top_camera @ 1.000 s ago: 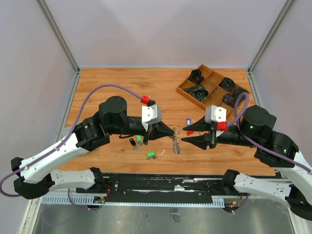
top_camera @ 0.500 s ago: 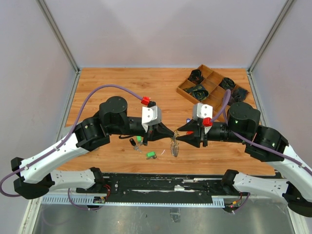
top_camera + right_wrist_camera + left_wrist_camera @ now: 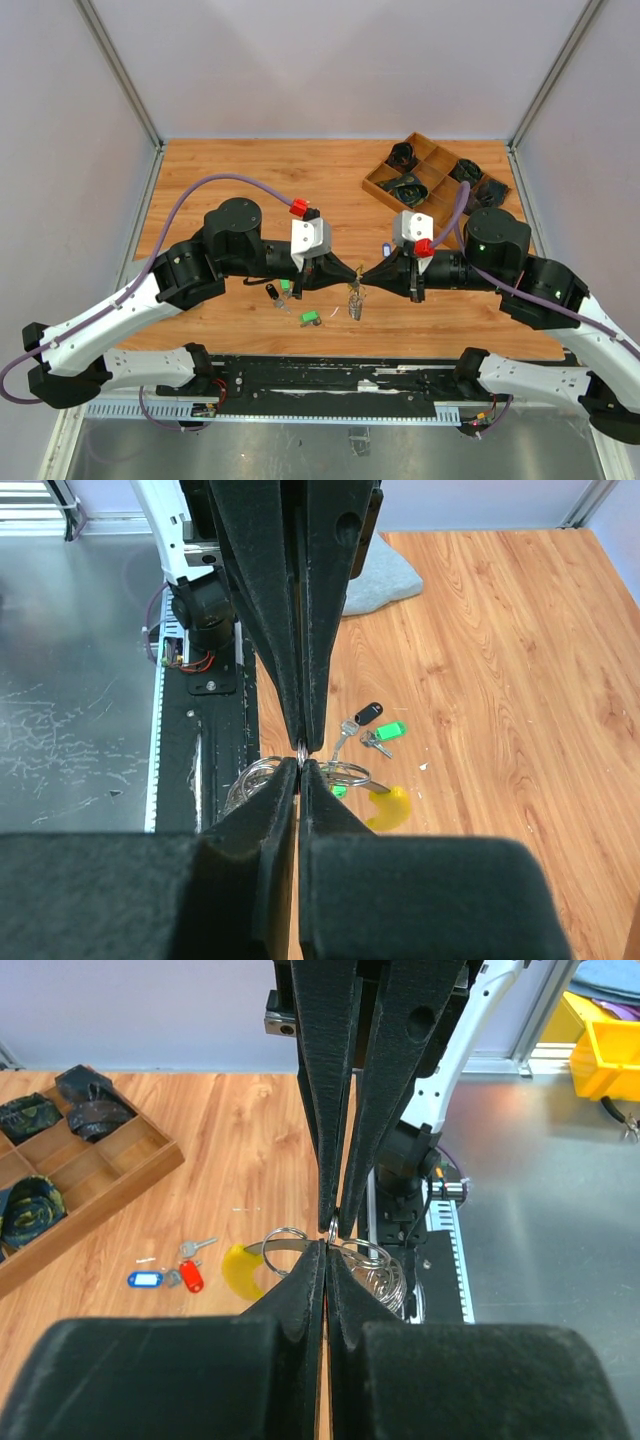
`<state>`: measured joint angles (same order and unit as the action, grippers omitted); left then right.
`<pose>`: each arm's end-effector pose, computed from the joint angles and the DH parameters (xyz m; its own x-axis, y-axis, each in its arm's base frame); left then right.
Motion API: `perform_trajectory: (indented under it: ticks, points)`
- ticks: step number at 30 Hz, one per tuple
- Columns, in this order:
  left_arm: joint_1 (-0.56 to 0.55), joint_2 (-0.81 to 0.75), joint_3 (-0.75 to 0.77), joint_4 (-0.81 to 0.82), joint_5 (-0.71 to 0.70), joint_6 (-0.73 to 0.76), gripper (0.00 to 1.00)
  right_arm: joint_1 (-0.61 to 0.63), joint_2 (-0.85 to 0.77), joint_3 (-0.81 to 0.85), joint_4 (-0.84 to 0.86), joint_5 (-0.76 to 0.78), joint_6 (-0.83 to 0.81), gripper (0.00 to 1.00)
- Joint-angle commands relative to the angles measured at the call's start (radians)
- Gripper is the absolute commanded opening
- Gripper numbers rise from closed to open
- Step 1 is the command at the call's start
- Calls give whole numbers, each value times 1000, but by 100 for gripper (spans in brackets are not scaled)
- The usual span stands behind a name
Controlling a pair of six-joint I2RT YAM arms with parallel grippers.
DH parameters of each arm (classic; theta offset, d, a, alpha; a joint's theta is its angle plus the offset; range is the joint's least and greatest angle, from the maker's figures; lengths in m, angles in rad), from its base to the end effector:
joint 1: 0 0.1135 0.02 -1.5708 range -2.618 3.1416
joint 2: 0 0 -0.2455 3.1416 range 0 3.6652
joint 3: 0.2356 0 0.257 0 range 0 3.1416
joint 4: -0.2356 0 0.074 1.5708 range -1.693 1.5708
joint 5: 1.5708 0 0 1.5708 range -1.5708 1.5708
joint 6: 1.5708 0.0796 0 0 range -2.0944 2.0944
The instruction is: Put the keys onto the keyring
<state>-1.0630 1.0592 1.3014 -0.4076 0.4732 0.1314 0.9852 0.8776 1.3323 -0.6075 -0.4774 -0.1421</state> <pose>0.1000 -0.2544 0.4219 0.0512 0.1479 -0.9877 0.9983 0.0208 0.0549 0.0824 0.1905 0.4440 0.0571 -0.1415 -0.9883 -0.9931 0.0934 -0.0707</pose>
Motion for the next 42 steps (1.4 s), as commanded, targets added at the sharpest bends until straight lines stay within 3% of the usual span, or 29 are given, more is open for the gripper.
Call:
perform_trajectory:
  ticks: [1, 5, 9, 17, 29, 39, 42]
  points:
    - [-6, -14, 12, 44, -12, -8, 7, -23, -14, 13, 47, -24, 32, 0]
    - [-6, -65, -37, 120, -53, -42, 24, -23, -52, -29, 139, 6, 61, 0]
    - [-6, -116, -83, 194, -98, -70, 29, -22, -110, -112, 316, 15, 121, 1]
    - [-6, -175, -151, 361, -87, -135, 33, -23, -155, -241, 563, 34, 186, 0]
    - [-6, -178, -178, 478, -49, -192, 43, -22, -185, -349, 897, 39, 247, 0]
    - [-6, -181, -174, 529, -64, -199, 51, -23, -203, -402, 1022, -1, 261, 1]
    - [-6, -171, -167, 534, -54, -199, 48, -23, -198, -397, 1028, -9, 259, 1]
